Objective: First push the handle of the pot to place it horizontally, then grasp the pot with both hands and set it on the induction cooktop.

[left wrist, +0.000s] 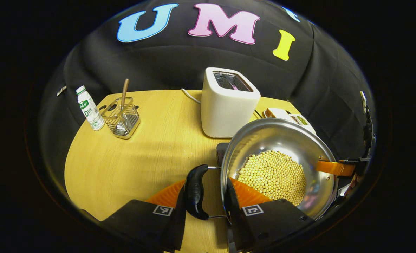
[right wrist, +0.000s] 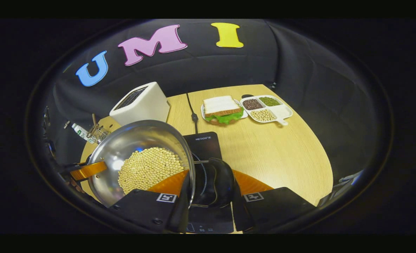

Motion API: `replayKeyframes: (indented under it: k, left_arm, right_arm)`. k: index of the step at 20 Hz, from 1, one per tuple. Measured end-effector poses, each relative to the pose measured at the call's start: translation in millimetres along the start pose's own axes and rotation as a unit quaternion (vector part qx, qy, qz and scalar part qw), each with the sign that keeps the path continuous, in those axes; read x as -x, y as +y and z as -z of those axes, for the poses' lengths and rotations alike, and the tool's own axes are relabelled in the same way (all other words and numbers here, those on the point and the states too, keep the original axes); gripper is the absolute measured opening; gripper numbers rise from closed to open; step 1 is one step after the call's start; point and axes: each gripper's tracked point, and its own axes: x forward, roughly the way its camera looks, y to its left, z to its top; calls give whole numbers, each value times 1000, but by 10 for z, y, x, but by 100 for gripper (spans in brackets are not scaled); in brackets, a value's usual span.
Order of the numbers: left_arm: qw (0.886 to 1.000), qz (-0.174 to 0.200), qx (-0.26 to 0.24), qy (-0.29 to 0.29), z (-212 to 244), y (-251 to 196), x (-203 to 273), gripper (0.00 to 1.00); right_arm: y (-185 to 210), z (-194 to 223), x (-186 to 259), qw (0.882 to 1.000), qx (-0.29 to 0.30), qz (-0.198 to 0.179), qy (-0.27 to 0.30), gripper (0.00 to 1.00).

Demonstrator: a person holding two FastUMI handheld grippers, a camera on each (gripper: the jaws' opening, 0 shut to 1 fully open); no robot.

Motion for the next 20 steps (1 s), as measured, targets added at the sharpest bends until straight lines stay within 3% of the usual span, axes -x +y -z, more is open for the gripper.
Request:
replayKeyframes:
  k: [14, 18, 19, 20]
  left_arm:
    - [1000, 2, 0, -10, 64, -89, -56, 58]
    - [1000, 9, 7, -1, 109, -105, -73, 62]
    - [1000, 6, 16, 4, 139, -89, -81, 63]
    - [1000, 4, 27, 6, 170, -64, -63, 69]
  right_arm:
    - [-140, 99, -85, 1000, -13, -3, 10, 57]
    - [-154, 131, -79, 1000, -2, 5, 13, 58]
    - [-152, 132, -70, 1000, 0, 4, 15, 60]
    - [-141, 139, -51, 1000, -1, 2, 15, 71]
